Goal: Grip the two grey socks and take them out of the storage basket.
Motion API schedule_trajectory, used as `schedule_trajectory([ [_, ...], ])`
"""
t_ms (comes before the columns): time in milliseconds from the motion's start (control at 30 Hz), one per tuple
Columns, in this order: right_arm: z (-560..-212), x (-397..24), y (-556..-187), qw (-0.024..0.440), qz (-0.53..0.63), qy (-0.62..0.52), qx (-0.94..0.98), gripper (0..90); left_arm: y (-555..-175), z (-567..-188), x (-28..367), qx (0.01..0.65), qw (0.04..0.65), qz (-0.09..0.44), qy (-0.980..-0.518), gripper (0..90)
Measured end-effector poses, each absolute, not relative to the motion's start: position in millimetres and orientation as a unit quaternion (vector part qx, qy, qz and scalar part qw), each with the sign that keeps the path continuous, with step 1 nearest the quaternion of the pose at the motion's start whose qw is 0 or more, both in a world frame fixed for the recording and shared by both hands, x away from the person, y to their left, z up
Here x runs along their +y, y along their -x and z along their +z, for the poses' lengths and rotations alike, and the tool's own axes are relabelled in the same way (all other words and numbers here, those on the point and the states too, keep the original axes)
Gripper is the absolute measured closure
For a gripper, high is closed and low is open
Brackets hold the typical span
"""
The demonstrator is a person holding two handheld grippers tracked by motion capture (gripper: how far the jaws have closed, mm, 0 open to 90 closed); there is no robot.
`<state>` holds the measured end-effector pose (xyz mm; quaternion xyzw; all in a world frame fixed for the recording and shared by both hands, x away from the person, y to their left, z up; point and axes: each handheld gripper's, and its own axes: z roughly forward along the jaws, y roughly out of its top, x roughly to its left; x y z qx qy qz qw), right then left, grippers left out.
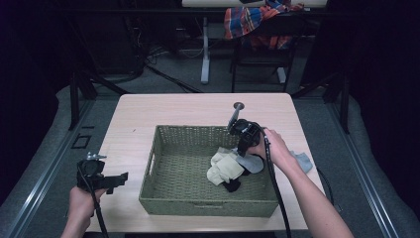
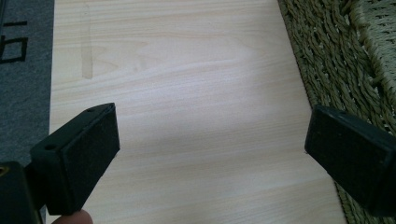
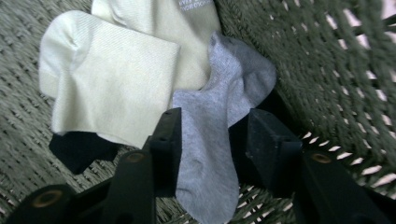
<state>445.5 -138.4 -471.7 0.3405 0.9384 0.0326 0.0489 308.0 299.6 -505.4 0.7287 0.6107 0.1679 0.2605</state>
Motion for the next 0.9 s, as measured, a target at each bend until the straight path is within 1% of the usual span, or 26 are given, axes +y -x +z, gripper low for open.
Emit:
schedule_trajectory([
  [133,-479.9,-136.1,-448.6,0.043,0.017,-0.346,0.937,62.5,-308.1,-505.3,300.2,0.611,0.261,0.167,-0.729,3.2],
  [267,-485.7,-133.3,-449.6,0.037,0.005,-0.350,0.936,64.2,-308.3,-505.5,299.9,0.610,0.261,0.168,-0.729,3.2],
  [433,-488.5,-131.6,-450.2,0.037,-0.004,-0.347,0.937,70.9,-308.0,-505.0,300.7,0.612,0.261,0.167,-0.728,3.3],
  [533,-489.7,-131.6,-450.2,0.038,-0.011,-0.348,0.937,72.7,-308.1,-505.1,300.5,0.611,0.261,0.167,-0.728,3.2],
  [567,-490.5,-132.3,-450.4,0.037,-0.017,-0.349,0.936,77.3,-308.2,-505.0,300.4,0.610,0.260,0.168,-0.730,3.2],
  [633,-490.2,-133.0,-450.4,0.036,-0.018,-0.349,0.936,82.9,-308.1,-505.1,300.0,0.610,0.261,0.169,-0.729,3.2],
  [667,-490.2,-133.4,-450.1,0.035,-0.016,-0.348,0.937,84.2,-308.1,-505.0,300.1,0.610,0.261,0.169,-0.729,3.2],
  [900,-475.1,-135.4,-445.1,0.032,0.001,-0.346,0.938,85.6,-308.1,-505.1,300.1,0.610,0.261,0.170,-0.729,3.2],
])
